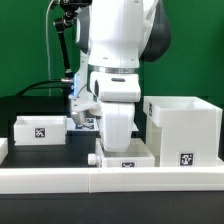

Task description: Assemble drawer

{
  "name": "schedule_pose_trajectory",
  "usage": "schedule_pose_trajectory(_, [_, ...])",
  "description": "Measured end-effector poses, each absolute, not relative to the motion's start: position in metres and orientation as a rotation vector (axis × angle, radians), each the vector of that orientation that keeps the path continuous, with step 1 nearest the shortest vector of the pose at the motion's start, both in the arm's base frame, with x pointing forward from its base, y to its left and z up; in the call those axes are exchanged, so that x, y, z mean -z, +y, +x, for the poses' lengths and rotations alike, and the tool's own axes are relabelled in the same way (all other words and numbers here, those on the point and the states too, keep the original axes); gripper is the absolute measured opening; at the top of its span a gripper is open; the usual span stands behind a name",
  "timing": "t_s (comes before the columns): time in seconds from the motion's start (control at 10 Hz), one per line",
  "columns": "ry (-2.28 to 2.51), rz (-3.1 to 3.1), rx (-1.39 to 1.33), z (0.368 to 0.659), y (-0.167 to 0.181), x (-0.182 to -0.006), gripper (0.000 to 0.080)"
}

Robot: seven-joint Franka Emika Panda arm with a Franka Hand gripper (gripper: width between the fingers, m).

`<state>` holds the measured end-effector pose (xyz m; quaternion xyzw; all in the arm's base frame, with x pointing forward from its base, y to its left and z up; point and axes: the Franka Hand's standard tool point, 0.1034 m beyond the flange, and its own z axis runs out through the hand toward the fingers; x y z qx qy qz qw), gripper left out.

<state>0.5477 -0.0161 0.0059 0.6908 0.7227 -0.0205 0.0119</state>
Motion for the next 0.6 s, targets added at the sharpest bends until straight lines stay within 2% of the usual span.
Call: schedule_pose_trajectory(0.6, [2.256, 2.157, 0.083, 0.5471, -0.0177, -0.0112, 0.0042])
